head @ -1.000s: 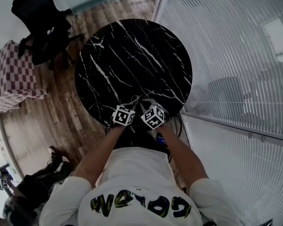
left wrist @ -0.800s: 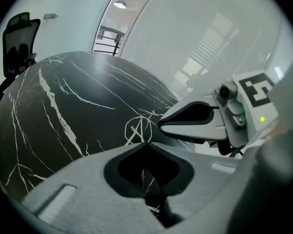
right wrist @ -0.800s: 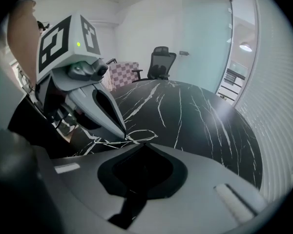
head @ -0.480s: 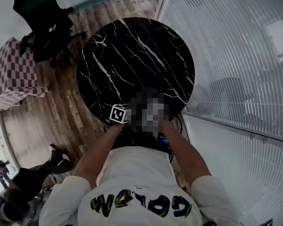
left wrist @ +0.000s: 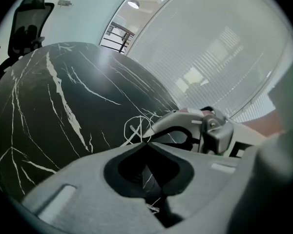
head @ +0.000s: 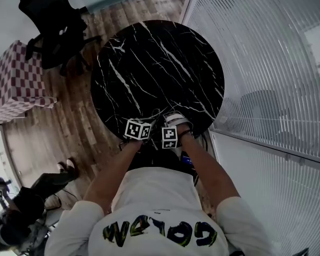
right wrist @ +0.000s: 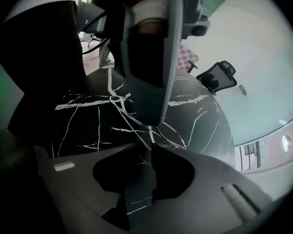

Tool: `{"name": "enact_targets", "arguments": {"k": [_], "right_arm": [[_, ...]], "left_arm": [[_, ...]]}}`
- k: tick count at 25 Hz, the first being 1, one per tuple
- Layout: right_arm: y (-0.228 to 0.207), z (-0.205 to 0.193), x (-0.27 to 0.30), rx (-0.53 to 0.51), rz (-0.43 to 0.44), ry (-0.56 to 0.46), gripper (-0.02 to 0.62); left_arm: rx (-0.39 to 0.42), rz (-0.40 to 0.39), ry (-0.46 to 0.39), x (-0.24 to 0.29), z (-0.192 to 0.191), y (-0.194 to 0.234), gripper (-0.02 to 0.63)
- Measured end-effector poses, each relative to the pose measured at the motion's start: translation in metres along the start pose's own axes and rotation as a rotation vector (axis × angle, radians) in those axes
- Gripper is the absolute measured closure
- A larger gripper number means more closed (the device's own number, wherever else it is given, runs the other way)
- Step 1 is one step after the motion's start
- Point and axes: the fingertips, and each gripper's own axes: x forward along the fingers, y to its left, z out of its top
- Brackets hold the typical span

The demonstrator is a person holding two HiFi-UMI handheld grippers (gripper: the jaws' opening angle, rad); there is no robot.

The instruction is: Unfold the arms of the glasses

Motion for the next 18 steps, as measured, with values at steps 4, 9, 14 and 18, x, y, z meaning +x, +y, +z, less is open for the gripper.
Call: {"name": "enact_targets", "arguments": {"k": [4,9,14,18], "right_arm": [[-0.002,0.003,0.005,-0.035,-0.031,-0.003,0.514],[-0.008,0.005,0.008,-0.067,-0.077,-0.005,0.542],[-0.009,0.008,0.009,-0.090,-0.086,-0.002,0.551],[-0.011,0.011,0.005,-0.090,-0.088,-0.002,0.555]], "left_arm": [[-0.018,-0.010,-0.017,-0.005,0.003,0.001,0.598],[-0.055,-0.026,-0.036,-0.008,0.005,0.000,0.598],[-0.071,-0.035,-0.054,-0.013,0.006,0.001,0.598],[-0.080,-0.032,-0.073,-0.019,0.010,0.003,0.598]]}}
